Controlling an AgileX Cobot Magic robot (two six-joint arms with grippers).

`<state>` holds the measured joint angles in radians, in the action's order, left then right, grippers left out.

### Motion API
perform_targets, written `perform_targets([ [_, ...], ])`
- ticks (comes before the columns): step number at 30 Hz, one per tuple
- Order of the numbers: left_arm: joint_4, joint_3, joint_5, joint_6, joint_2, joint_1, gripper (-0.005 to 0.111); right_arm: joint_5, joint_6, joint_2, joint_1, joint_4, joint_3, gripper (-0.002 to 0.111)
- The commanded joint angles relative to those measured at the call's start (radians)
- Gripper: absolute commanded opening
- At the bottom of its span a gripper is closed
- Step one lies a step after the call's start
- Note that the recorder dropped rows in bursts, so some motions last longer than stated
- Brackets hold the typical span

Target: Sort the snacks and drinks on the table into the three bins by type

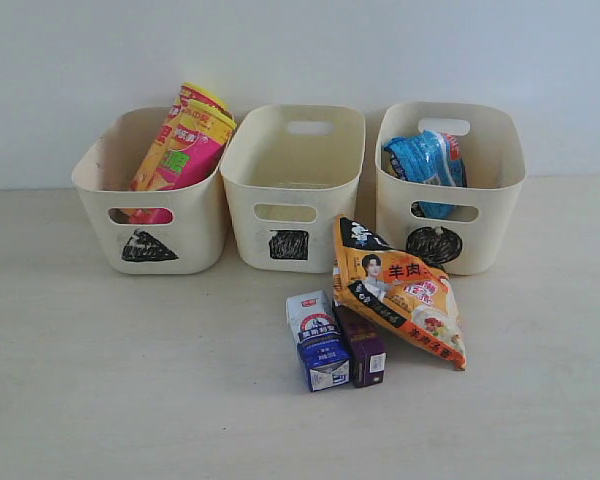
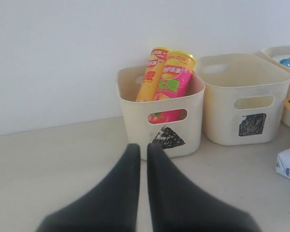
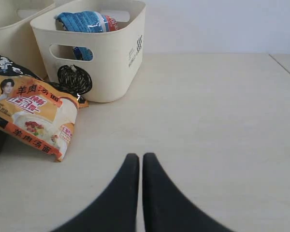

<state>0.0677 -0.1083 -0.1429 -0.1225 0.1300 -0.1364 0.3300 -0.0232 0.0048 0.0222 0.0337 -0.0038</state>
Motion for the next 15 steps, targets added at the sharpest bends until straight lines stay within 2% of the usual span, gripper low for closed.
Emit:
perform_targets([
  [1, -0.005, 0.053, -0.045, 0.051, -0.118, 0.045, 0.004, -0.005, 0.0, -0.005, -0.003, -0.003, 0.004, 0.0],
  [6, -0.005, 0.105, -0.061, 0.06, -0.13, 0.062, 0.004, -0.005, 0.0, -0.005, -0.003, -0.003, 0.004, 0.0],
  [15, -0.005, 0.108, -0.074, 0.115, -0.13, 0.066, 0.004, -0.005, 0.0, -0.005, -0.003, -0.003, 0.004, 0.0],
])
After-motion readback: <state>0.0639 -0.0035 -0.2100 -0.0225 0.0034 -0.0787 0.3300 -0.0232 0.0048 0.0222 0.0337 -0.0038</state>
